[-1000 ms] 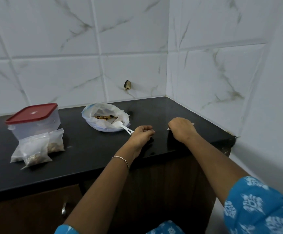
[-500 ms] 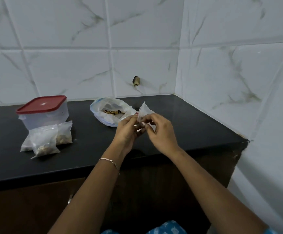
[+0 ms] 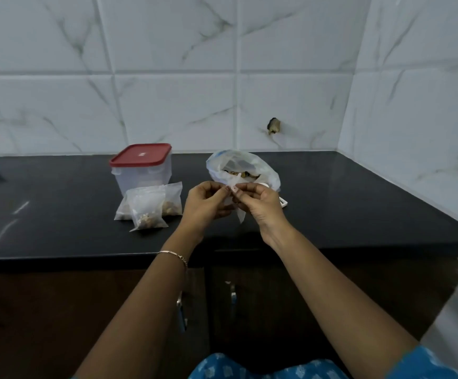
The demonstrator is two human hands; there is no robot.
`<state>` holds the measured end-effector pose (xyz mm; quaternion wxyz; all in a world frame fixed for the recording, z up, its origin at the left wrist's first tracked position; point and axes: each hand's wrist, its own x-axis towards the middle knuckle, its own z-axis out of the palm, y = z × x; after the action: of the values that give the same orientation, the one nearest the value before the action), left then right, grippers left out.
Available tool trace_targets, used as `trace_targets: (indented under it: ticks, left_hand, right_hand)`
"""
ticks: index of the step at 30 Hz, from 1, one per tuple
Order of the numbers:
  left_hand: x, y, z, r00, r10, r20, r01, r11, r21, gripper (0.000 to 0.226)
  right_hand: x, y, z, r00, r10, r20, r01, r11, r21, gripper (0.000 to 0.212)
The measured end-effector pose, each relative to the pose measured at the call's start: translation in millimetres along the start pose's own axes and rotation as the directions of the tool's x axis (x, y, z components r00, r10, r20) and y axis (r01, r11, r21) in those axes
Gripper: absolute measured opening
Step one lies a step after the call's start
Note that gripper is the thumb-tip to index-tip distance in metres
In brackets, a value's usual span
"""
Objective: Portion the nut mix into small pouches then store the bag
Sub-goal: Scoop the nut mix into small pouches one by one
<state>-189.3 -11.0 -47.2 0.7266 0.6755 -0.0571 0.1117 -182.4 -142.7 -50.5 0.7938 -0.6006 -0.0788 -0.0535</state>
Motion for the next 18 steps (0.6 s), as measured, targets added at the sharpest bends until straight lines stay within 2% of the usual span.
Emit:
trace_targets:
  ticks: [5,9,13,18]
  left_hand:
    - [7.0,-13.6,-11.8,0.998,0.029,-0.057,-0.023,0.993,0.115,0.011]
    - [6.0,-21.6,-8.3,0.994,0.059,-0.091,-0.041,0.981,0.191,0.007]
    - [8.5,-27.0,1.0,0.972,0.199,-0.127,-0.133,0.906,0.401,0.011]
    - [6.4,-27.4,6.1,0.946,0.276,-0.170,-0.154,0.842,0.516,0.016]
  right_hand:
    - [4.3,8.8,14.8,1.000,0.029,0.002,-0.029,0.999,0.020,0.006]
    - [7.8,16.4,16.3,1.000,-0.025,-0.018,0.022,0.991,-0.134,0.009]
    - [8.7,18.7,17.2,0.997,-0.062,-0.037,0.054,0.982,-0.178,0.009]
    - [9.3,21.1,14.4,0.988,-0.135,-0.074,0.109,0.953,-0.281,0.023]
